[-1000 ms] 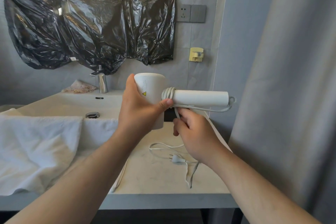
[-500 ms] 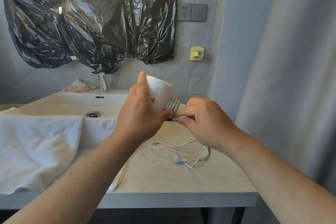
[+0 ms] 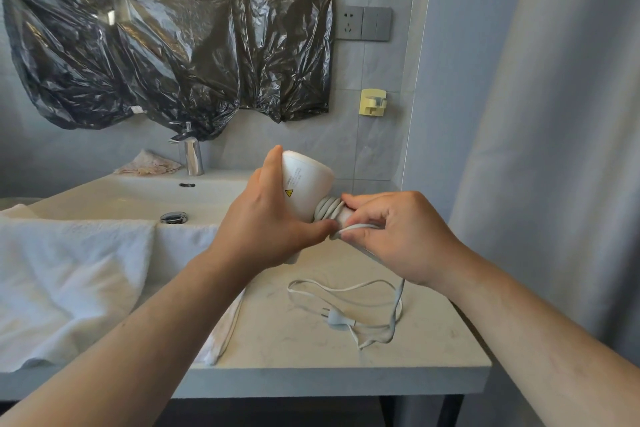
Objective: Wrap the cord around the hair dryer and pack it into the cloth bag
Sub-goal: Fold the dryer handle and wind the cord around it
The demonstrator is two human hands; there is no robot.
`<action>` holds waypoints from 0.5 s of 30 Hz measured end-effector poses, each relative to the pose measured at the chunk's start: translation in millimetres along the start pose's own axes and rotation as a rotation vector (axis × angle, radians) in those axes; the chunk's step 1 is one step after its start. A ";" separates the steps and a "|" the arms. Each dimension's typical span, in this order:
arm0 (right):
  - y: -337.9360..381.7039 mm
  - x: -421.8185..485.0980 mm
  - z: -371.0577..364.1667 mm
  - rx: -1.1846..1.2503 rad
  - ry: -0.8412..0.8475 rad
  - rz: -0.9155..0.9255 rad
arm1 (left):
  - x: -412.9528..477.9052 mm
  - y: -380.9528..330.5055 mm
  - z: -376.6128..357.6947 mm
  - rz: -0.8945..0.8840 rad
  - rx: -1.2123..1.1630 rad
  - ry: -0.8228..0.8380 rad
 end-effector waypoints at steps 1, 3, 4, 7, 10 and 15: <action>-0.1 0.5 0.1 0.004 0.002 -0.003 | 0.2 -0.5 0.1 -0.001 0.016 -0.014; 0.1 2.5 0.6 0.004 -0.012 0.002 | 0.8 -2.1 0.7 -0.003 0.020 -0.038; 0.4 3.3 0.8 0.006 -0.021 0.003 | 1.2 -2.1 0.7 -0.006 0.010 -0.037; -1.2 4.7 1.4 -0.006 -0.063 -0.003 | 0.2 -0.1 -0.4 -0.045 -0.011 0.006; -6.7 5.0 4.3 0.074 -0.106 -0.076 | -5.1 -5.1 1.6 -0.098 -0.002 0.043; -11.9 7.3 7.1 0.058 -0.155 -0.195 | -6.6 -13.3 -1.6 -0.092 0.126 0.056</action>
Point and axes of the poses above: each hand's wrist, its own x-axis towards the middle knuckle, its own z-axis out of the back of the hand, y = z × x, the point moved 5 cm from there along x, towards the middle knuckle, and after that the axes turned 4 degrees about -y, right-handed, at the moved point
